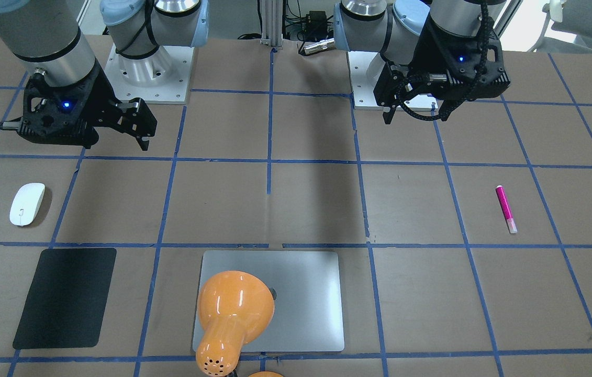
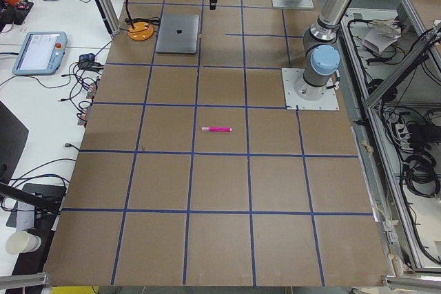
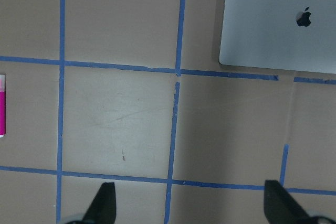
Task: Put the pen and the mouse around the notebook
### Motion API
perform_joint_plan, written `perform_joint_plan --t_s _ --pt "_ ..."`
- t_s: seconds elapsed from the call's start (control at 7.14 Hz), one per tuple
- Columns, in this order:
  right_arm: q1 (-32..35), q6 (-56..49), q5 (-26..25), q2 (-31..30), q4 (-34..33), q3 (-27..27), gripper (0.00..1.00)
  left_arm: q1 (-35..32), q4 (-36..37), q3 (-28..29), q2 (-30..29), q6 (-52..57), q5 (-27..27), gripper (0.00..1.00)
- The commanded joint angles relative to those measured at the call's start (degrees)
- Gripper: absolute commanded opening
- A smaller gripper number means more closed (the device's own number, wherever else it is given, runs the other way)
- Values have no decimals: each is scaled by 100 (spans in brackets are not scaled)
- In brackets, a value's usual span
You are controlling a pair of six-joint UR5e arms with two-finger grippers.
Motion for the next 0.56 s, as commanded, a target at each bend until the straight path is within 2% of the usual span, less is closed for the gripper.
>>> perform_joint_plan --t_s 0.0,0.14,0.28,0.42 --pt "0 -6 56 -17 63 18 100 0 0 0 0 -5 0 100" --pt "-78 -6 187 26 73 18 100 0 0 0 0 -5 0 100" --pt "-166 -14 58 52 -49 131 100 0 9 0 0 -5 0 100" --pt "-724 -93 -274 140 -398 471 100 0 9 9 17 -5 -17 100"
